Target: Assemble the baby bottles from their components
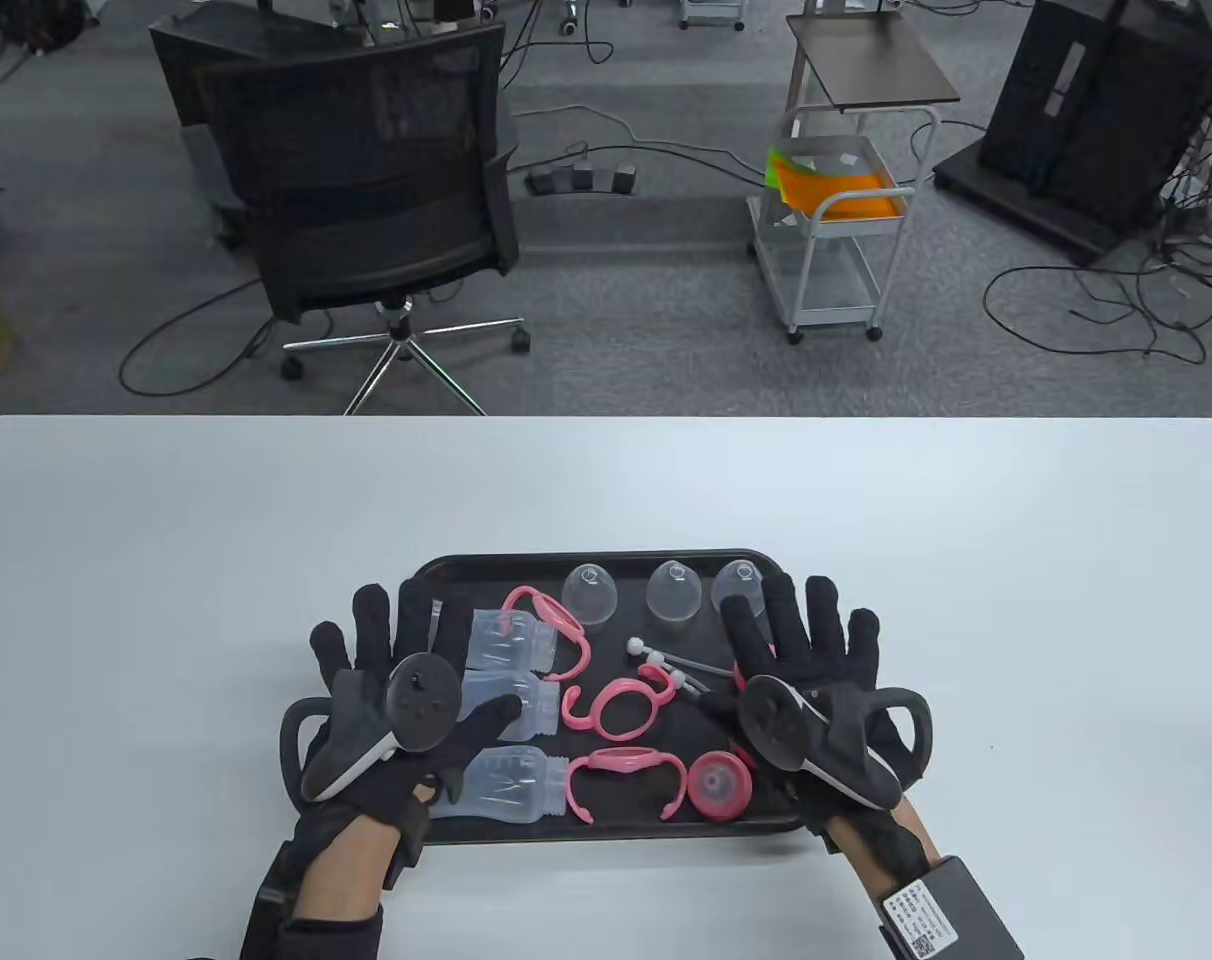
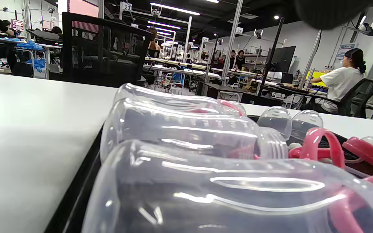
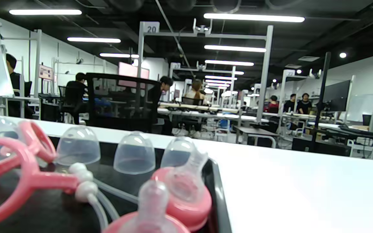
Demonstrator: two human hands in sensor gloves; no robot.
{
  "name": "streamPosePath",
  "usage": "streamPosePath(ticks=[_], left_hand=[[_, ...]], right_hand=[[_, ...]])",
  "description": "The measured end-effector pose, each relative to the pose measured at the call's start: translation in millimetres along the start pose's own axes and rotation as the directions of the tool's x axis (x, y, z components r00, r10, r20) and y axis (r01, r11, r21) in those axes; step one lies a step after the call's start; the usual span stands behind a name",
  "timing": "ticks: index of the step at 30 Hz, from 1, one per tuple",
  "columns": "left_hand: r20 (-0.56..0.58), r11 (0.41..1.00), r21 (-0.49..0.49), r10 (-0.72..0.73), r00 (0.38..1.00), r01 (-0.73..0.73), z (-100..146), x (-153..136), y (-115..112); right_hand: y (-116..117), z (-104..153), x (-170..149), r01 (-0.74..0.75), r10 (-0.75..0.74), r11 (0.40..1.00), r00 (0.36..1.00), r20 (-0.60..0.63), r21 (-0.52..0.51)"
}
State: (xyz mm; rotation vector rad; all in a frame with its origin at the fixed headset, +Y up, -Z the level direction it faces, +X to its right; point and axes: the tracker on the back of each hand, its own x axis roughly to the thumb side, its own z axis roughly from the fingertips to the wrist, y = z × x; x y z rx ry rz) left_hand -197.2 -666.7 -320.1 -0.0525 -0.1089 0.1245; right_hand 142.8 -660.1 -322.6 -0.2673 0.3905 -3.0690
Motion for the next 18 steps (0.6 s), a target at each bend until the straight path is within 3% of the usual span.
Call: streamPosePath(ticks=[8,18], left_hand=[[0.04,1.0,0.003,0.01,0.999,-0.01,5.2,3.5,5.0],[0.153,0.99,-0.136,-0.026,0.988,0.047,10.3,19.7,0.5]], right_hand=[[-4.8,0.0,-5.0,0.026,-0.026,1.0,1.0,-0.011,-0.002],[2.6,-1.1,-23.9,0.074,-0.071,0.996,0.996,-0.057,0.04]])
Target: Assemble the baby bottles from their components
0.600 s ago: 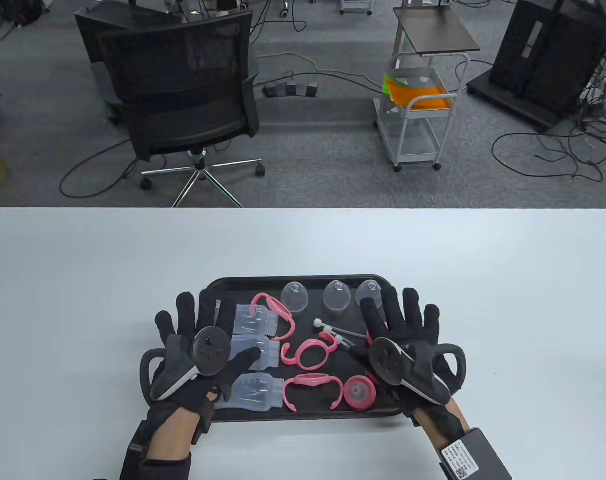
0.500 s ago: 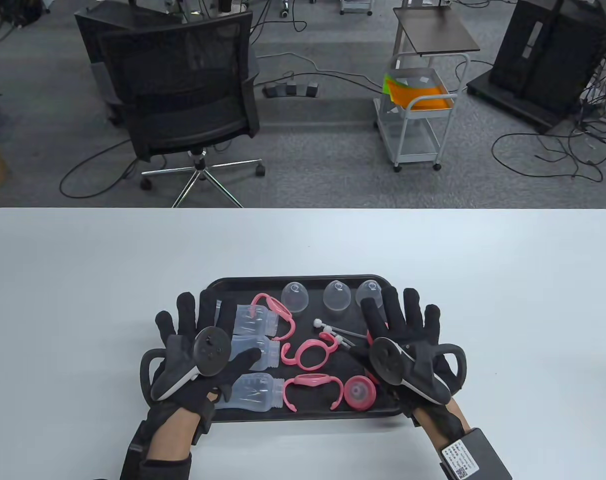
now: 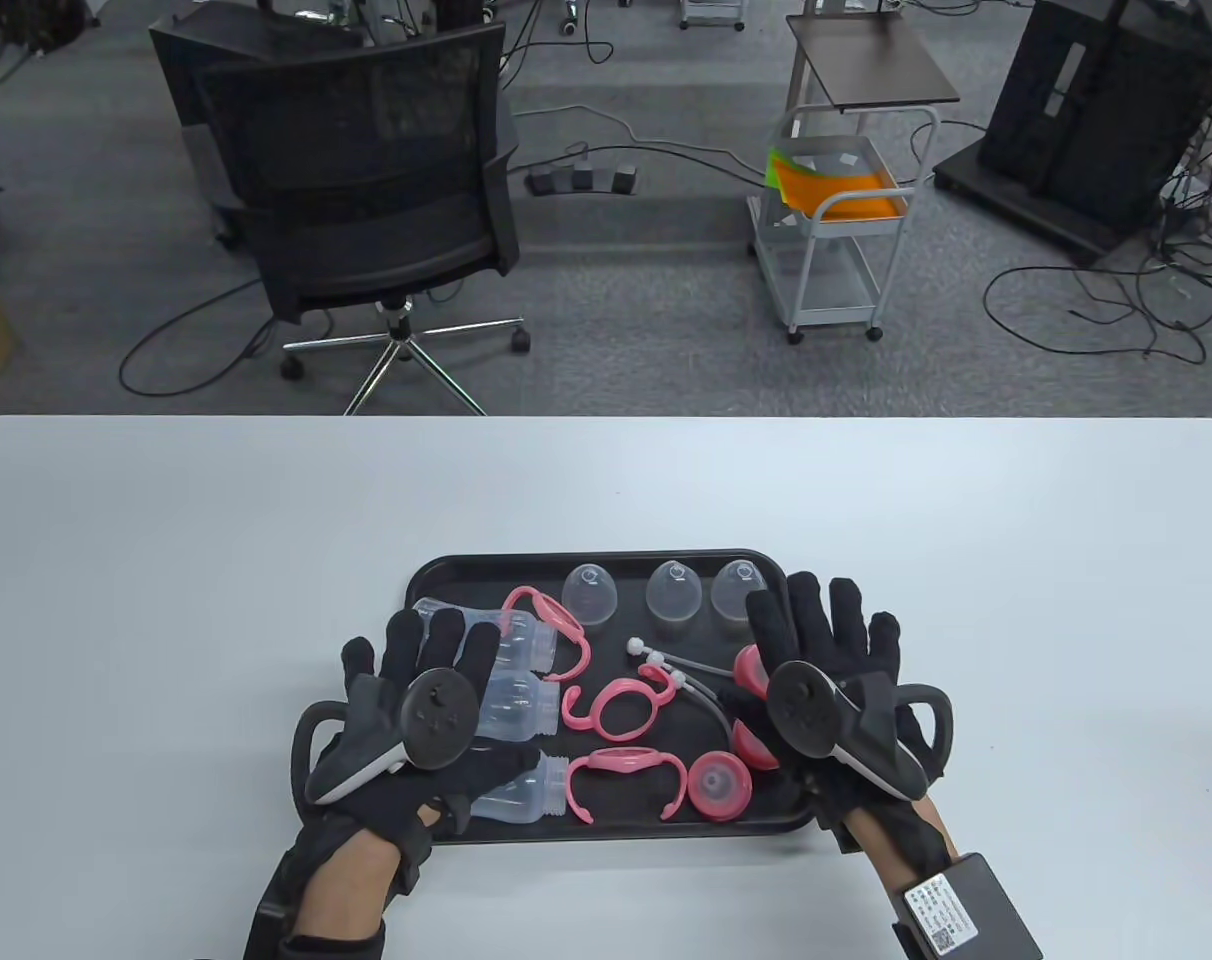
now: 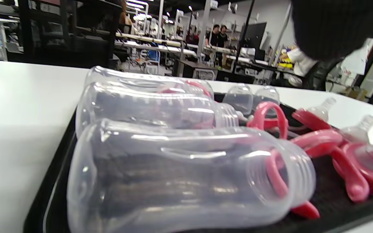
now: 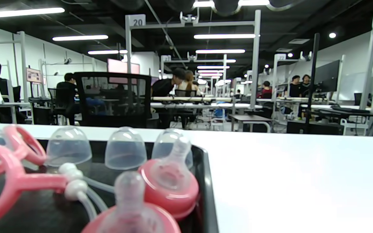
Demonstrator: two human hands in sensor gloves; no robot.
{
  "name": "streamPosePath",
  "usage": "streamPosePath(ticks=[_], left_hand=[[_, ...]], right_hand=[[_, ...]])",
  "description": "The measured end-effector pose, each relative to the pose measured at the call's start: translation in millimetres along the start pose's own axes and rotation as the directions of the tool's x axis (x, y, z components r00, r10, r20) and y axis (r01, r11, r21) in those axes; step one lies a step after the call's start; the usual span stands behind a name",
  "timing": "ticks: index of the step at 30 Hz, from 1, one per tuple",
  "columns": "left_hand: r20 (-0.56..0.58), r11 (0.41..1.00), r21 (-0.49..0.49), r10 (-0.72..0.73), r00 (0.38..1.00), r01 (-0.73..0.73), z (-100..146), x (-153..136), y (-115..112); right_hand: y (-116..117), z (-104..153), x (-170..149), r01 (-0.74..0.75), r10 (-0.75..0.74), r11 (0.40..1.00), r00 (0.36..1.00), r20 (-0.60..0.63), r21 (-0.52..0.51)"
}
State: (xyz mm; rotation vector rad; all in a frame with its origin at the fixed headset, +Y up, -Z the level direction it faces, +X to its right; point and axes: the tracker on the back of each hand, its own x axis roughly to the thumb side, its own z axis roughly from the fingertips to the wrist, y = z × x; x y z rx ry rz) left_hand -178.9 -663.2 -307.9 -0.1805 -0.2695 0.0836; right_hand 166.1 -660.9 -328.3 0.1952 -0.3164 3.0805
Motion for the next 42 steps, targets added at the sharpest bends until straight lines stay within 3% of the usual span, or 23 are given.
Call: streamPosePath(ticks=[7,14,28,35,42], left_hand=[[0.067,0.989,-0.098,-0.103,0.992,0.109,-2.2,20.3,-4.8],[0.008,0.951,-0.172,-0.261,0.965,0.259,-4.6,32.1,-14.9],[-0.033,0.884,-0.263,-0.409,0.912,0.387,-19.0,38.5,-41.3],[-0.031,0.872,-0.291,-0.421,0.907,0.394,-24.8,38.9,-50.8],[-0.015,0.899,-0.251,-0.374,0.927,0.359,-23.8,34.6,-48.4]], right_hand=[[4.1,-0.1,-15.5,0.017,-0.016,1.0,0.999,-0.039,0.024],[5.1,-0.4,-22.6,0.026,-0.025,0.999,0.998,-0.053,0.031],[6.6,-0.3,-20.6,0.026,-0.024,0.999,0.999,-0.046,0.038],[6.9,0.0,-20.0,0.026,-0.024,0.999,0.999,-0.041,0.045],[7.1,0.1,-19.5,0.028,-0.027,0.999,0.999,-0.035,0.04]])
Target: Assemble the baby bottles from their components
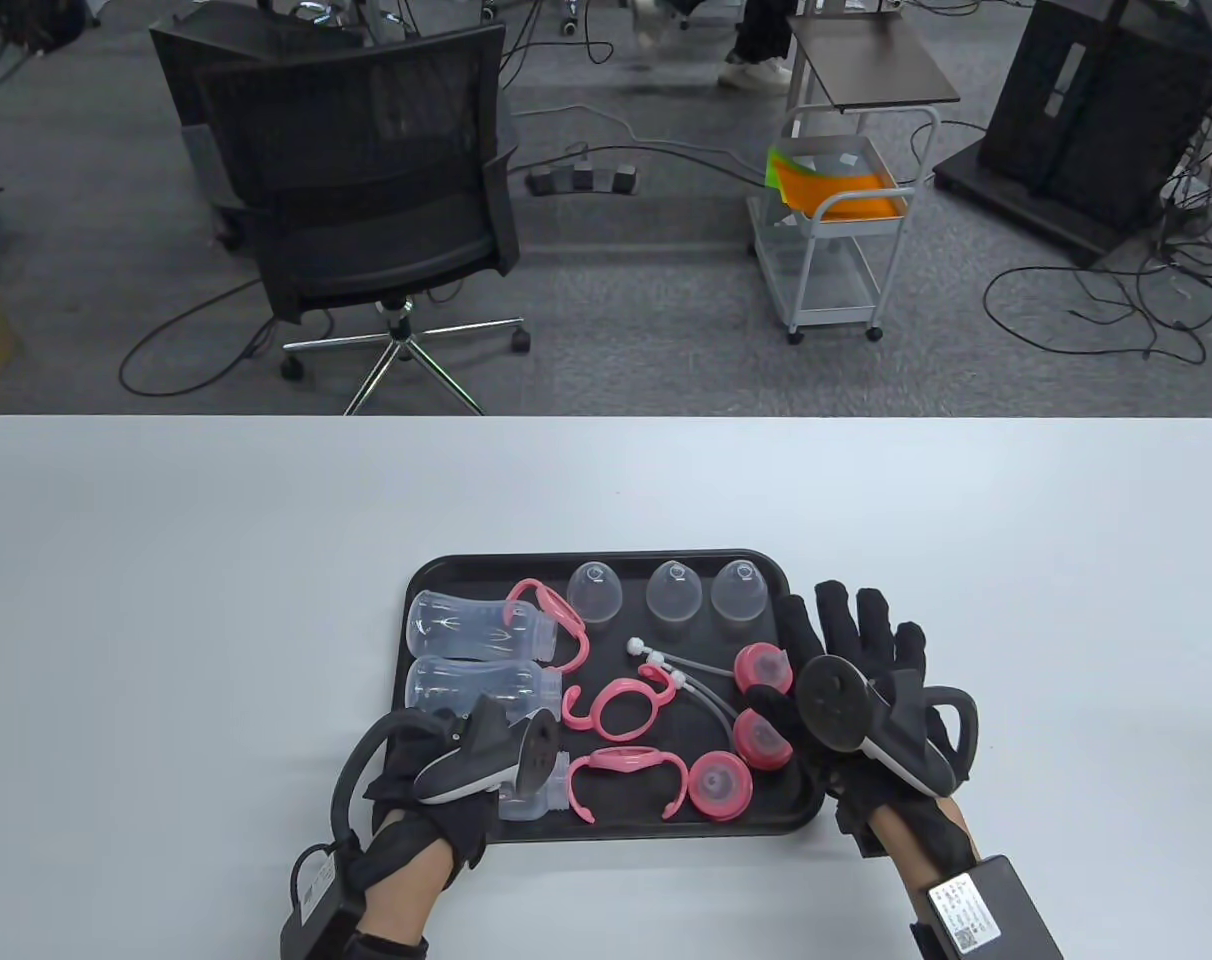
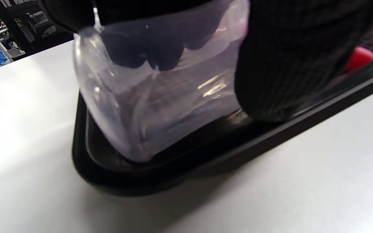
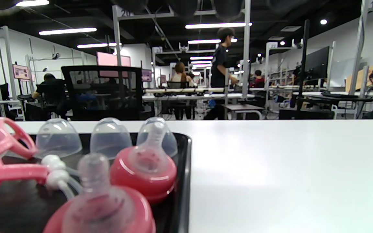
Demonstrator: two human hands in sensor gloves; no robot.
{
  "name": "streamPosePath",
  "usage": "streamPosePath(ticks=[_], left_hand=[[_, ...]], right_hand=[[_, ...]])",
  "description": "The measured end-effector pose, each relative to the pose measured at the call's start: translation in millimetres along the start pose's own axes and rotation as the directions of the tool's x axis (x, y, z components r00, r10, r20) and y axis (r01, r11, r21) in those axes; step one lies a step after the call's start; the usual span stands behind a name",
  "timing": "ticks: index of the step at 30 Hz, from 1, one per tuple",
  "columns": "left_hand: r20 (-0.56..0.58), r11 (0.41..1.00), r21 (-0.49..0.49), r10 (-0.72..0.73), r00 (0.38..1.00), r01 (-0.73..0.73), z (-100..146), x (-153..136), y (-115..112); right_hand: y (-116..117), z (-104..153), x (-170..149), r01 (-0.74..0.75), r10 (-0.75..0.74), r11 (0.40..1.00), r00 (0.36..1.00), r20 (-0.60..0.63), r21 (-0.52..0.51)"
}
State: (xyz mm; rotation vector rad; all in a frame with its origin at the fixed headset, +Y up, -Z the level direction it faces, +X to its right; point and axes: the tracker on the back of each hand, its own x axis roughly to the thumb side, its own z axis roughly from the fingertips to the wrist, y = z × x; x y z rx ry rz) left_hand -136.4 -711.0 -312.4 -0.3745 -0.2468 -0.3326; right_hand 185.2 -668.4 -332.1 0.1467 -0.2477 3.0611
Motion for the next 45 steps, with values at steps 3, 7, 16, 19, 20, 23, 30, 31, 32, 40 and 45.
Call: streamPosePath(ticks=[3,7,16,19,20,23,30,31,32,40,45], left_hand=[[0.01,0.999,0.016,0.03,1.0,-0.03,6.2,-6.1,5.6],[0.042,0.991,0.047,0.125,0.991,-0.127,19.3,-19.9,15.4],[0.061,0.943,0.19,0.266,0.962,-0.272,43.3,-48.6,31.4],[0.069,0.905,0.279,0.315,0.947,-0.321,49.2,-58.1,34.4],[0.078,0.892,0.301,0.328,0.941,-0.336,50.5,-60.6,34.8],[0.107,0.83,0.393,0.386,0.916,-0.396,54.4,-67.8,36.2],[0.2,0.632,0.555,0.529,0.824,-0.541,59.6,-84.3,33.2],[0.225,0.599,0.558,0.557,0.799,-0.574,59.4,-87.7,31.6],[0.241,0.576,0.558,0.577,0.781,-0.597,59.0,-89.9,30.0],[0.281,0.471,0.543,0.679,0.679,-0.696,49.3,-102.1,16.9],[0.262,0.47,0.552,0.686,0.679,-0.688,47.3,-101.8,15.0]], right_hand=[[-0.3,0.2,0.2,0.002,-0.002,1.0,1.0,0.002,-0.002],[-2.9,1.7,3.4,0.008,-0.008,1.0,1.0,0.018,-0.019],[-10.2,10.2,27.0,0.033,-0.027,0.998,0.992,0.121,-0.044],[-13.2,14.6,41.0,0.027,-0.016,0.998,0.984,0.175,-0.063],[-14.0,15.7,44.7,0.022,-0.01,0.998,0.982,0.19,-0.061],[-14.6,19.1,59.7,0.014,0.002,0.998,0.967,0.256,-0.059],[-3.0,17.8,97.1,-0.056,0.031,0.997,0.925,0.378,0.055],[-0.5,16.6,102.5,-0.073,0.042,0.995,0.919,0.391,0.065],[1.4,15.3,106.2,-0.085,0.048,0.994,0.917,0.397,0.075],[21.6,-2.9,137.4,-0.215,0.134,0.966,0.894,0.428,0.147],[36.3,-9.7,147.3,-0.228,0.128,0.956,0.892,0.434,0.185]])
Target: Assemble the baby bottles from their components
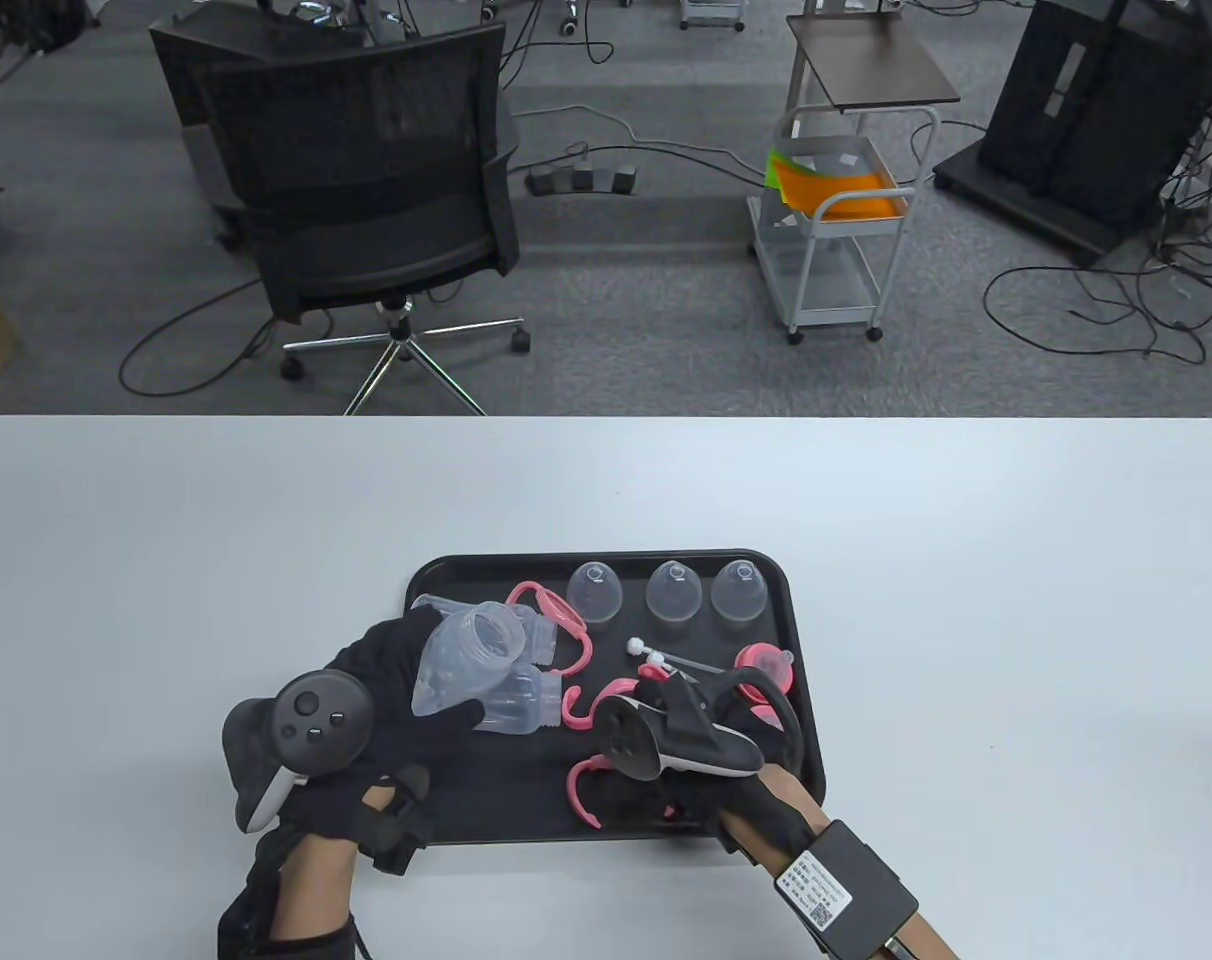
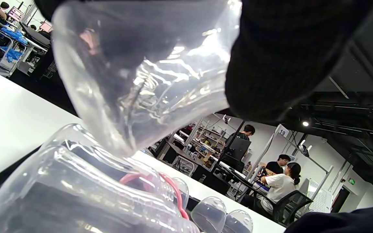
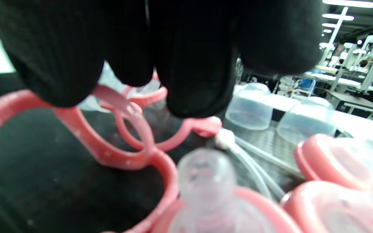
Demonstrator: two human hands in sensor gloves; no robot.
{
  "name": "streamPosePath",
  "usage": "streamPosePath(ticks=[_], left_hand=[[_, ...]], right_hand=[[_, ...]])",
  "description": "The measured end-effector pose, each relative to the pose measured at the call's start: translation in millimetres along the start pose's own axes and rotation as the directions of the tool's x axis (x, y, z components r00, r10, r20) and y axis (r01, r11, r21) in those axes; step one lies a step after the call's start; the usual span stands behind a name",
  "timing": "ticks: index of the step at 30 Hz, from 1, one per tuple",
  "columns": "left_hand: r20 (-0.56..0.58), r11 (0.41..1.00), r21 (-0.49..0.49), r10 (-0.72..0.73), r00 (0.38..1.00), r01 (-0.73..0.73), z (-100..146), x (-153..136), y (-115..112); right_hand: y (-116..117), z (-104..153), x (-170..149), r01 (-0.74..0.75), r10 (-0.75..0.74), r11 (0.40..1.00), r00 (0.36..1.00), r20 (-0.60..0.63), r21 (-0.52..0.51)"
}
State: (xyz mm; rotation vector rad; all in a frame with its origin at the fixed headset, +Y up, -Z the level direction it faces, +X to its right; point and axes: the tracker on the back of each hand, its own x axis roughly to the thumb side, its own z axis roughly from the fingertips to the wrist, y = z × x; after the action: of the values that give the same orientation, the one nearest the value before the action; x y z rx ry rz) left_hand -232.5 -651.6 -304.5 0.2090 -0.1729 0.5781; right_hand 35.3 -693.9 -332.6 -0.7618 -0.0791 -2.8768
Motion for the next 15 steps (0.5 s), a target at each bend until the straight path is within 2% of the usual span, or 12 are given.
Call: streamPosePath(ticks=[8,15], left_hand=[[0.002,1.0,0.002,-0.017,1.0,0.017,0.1,1.7,-2.6],[-0.003,1.0,0.004,-0.003,1.0,0.003,-0.1,1.1,-3.4]], right_hand=[[7.2,-3.4,4.7,-0.007,0.007,1.0,1.0,0.008,0.002],[-5.6,3.7,5.6,0.002,0.0,0.998,0.999,0.038,-0.056]])
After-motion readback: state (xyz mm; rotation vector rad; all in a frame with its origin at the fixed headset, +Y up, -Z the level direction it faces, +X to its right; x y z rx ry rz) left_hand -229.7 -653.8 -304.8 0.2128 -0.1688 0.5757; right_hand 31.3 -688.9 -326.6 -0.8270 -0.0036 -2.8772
